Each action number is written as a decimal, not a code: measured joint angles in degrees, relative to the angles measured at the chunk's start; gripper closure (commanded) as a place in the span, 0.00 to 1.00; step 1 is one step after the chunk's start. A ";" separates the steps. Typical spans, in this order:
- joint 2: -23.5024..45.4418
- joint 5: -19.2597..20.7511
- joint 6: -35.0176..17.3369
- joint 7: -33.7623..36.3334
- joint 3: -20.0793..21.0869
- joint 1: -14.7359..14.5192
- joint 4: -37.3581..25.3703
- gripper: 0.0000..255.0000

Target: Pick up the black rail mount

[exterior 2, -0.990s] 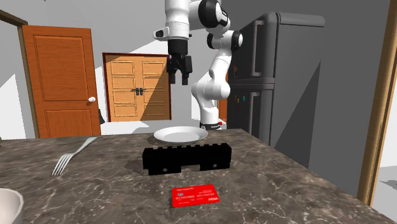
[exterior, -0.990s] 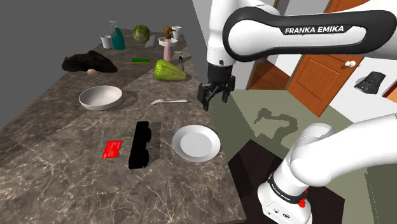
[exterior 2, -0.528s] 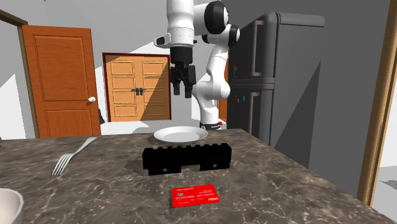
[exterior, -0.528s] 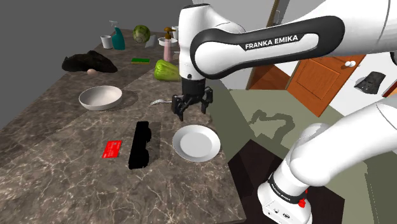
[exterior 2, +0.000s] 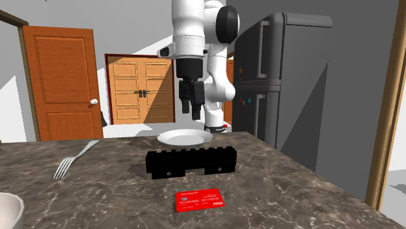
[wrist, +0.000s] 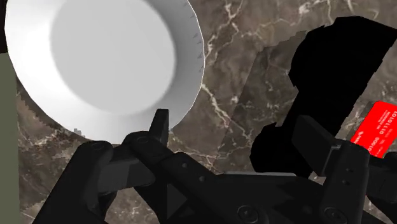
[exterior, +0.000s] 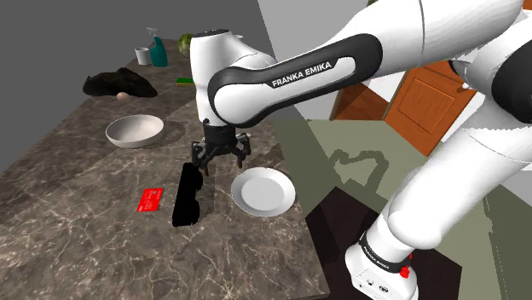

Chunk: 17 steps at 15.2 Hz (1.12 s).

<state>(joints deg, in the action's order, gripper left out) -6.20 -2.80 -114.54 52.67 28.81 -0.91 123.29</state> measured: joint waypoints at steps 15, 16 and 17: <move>25.27 13.06 -6.70 19.91 0.33 -4.75 -15.54 0.00; 25.59 13.26 -7.14 20.03 0.24 -4.82 -15.38 0.00; 25.77 13.38 -7.46 20.13 0.20 -4.87 -15.21 1.00</move>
<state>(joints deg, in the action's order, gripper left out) 19.57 10.58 -122.01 72.80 29.01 -5.78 108.08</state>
